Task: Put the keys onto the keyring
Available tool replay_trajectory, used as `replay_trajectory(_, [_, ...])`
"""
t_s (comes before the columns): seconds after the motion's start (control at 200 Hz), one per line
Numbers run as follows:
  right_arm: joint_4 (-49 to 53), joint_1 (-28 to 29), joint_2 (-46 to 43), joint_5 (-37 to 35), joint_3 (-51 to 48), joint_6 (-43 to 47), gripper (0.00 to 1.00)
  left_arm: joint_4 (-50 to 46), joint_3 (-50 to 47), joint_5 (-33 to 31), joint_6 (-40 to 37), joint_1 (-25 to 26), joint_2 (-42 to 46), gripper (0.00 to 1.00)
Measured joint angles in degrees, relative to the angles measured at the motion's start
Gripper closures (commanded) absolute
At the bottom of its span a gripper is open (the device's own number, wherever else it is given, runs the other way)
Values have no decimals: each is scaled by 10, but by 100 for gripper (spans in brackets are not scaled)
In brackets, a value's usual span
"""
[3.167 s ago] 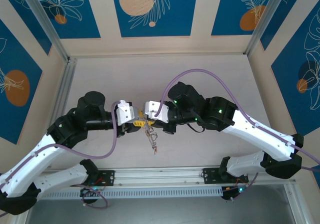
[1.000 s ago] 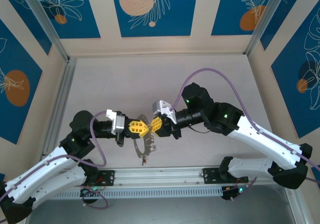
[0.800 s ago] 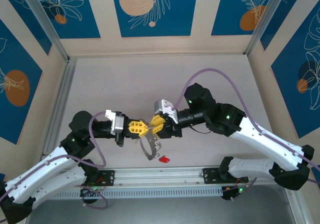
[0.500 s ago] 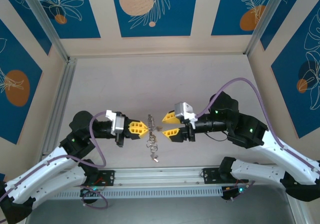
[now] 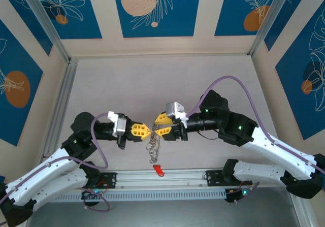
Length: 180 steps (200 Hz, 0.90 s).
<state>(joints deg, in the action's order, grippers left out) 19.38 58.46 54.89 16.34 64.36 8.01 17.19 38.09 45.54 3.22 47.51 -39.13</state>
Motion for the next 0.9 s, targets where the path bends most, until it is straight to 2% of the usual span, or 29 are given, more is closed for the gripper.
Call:
replay_trajectory(0.43, [-22, 5, -12, -6, -16, 1, 61, 28, -5, 1, 14, 0, -3, 100])
replay_trajectory(0.9, [-20, 12, -19, 6, -30, 6, 66, 35, -5, -2, 19, 0, -3, 100])
